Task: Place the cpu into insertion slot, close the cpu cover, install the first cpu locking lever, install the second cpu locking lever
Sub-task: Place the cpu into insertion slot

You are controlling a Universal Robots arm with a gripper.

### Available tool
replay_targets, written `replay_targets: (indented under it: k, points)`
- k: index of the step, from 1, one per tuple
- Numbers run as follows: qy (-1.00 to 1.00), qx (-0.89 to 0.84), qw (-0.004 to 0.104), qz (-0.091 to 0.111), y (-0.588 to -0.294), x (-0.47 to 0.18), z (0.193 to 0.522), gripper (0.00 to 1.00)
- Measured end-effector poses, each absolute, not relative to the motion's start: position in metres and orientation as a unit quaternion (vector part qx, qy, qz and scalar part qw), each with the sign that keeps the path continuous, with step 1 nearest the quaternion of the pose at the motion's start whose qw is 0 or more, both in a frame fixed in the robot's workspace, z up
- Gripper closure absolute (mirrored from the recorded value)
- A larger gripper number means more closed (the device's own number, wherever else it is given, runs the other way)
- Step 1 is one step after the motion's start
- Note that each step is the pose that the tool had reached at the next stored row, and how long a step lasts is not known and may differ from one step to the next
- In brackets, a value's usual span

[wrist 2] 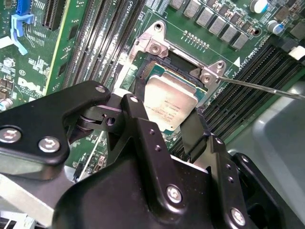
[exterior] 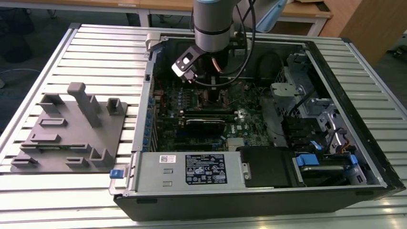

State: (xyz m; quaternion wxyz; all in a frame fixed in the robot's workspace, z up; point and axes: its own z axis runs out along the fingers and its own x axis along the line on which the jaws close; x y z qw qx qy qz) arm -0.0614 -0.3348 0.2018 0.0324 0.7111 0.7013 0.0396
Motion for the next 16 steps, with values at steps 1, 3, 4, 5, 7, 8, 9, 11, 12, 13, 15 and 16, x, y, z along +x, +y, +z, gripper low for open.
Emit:
replay_targets:
  k: [1, 3, 4, 5, 7, 8, 9, 11, 12, 13, 15, 16]
  points:
    - [0.701, 0.711, 0.032, 0.039, -0.3348, -0.0614, 0.2018, 0.46]
    - [0.701, 0.711, 0.033, 0.039, -0.3348, -0.0614, 0.2017, 0.46]
    - [0.701, 0.711, 0.033, 0.039, -0.3348, -0.0614, 0.2016, 0.46]
    - [0.701, 0.711, 0.033, 0.039, -0.3348, -0.0614, 0.2015, 0.46]
    - [0.701, 0.711, 0.034, 0.039, -0.3348, -0.0613, 0.2009, 0.46]
    - [0.701, 0.712, 0.034, 0.038, -0.3348, -0.0613, 0.2005, 0.46]
    - [0.7, 0.712, 0.034, 0.038, -0.3349, -0.0614, 0.2001, 0.46]
    - [0.7, 0.712, 0.034, 0.038, -0.3349, -0.0614, 0.1991, 0.46]
    - [0.7, 0.712, 0.034, 0.038, -0.3349, -0.0614, 0.1987, 0.46]
    - [0.7, 0.712, 0.034, 0.038, -0.3349, -0.0614, 0.1984, 0.46]
    - [0.7, 0.712, 0.034, 0.038, -0.3349, -0.0614, 0.1982, 0.46]
    - [0.7, 0.712, 0.034, 0.038, -0.335, -0.0614, 0.1982, 0.46]
